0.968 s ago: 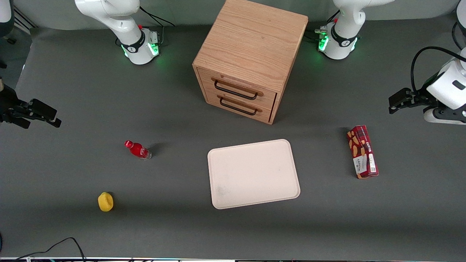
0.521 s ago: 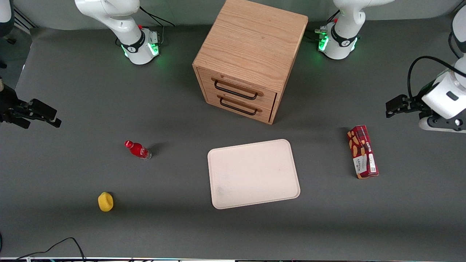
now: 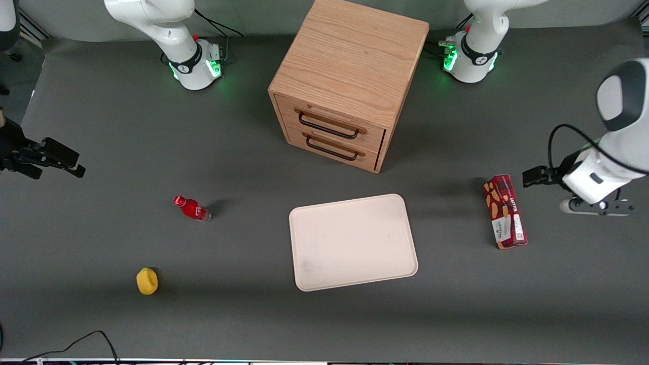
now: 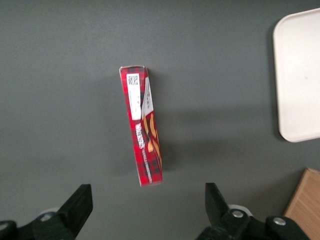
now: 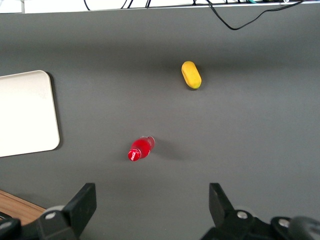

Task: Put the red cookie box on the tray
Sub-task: 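Move the open left gripper down over the upright red cookie box, then close the left gripper on the red cookie box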

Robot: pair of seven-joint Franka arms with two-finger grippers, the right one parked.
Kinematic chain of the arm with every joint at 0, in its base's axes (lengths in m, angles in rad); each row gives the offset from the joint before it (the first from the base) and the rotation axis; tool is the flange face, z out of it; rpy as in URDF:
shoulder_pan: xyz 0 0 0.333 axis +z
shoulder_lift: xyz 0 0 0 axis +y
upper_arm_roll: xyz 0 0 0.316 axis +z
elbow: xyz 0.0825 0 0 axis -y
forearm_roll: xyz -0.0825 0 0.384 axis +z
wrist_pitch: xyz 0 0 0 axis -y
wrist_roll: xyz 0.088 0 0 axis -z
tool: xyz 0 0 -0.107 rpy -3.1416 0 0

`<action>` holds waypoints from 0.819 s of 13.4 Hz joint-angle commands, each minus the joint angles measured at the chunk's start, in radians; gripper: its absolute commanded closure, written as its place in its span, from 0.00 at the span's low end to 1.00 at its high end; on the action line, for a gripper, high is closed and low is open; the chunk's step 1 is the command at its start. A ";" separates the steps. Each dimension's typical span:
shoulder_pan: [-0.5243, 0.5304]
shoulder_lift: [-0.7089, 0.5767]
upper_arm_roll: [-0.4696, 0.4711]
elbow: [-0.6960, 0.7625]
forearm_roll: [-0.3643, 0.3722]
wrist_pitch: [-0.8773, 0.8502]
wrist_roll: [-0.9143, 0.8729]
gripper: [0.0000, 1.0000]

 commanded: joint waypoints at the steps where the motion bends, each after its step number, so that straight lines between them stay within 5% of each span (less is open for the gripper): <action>1: 0.017 0.052 -0.001 -0.063 -0.010 0.104 0.018 0.00; 8: 0.063 0.207 0.000 -0.199 0.000 0.462 0.017 0.05; 11: 0.064 0.209 -0.001 -0.257 0.000 0.564 0.015 0.63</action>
